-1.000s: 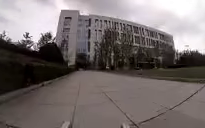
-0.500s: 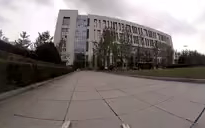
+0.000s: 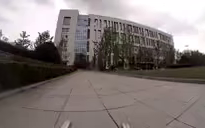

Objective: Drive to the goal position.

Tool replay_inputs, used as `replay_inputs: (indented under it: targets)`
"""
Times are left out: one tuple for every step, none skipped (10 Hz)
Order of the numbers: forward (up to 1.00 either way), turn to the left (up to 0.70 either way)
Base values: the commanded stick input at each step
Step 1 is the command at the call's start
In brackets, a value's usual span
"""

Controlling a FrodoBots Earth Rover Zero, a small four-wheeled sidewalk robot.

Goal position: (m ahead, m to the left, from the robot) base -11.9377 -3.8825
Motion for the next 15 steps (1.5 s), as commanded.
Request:
replay_inputs:
  targets:
    - [1.0,0.06]
    - [1.0,0.0]
    - [1.0,0.0]
    - [1.0,0.0]
    - [1.0,0.0]
    - [1.0,0.0]
    - [1.0,0.0]
    - [1.0,0.0]
    - [1.0,0.0]
    - [0.91,0.0]
    - [0.43,0.0]
    - [0.0,-0.51]
    - [0.0,-0.84]
    - [0.0,-0.84]
    - [0.0,-0.84]
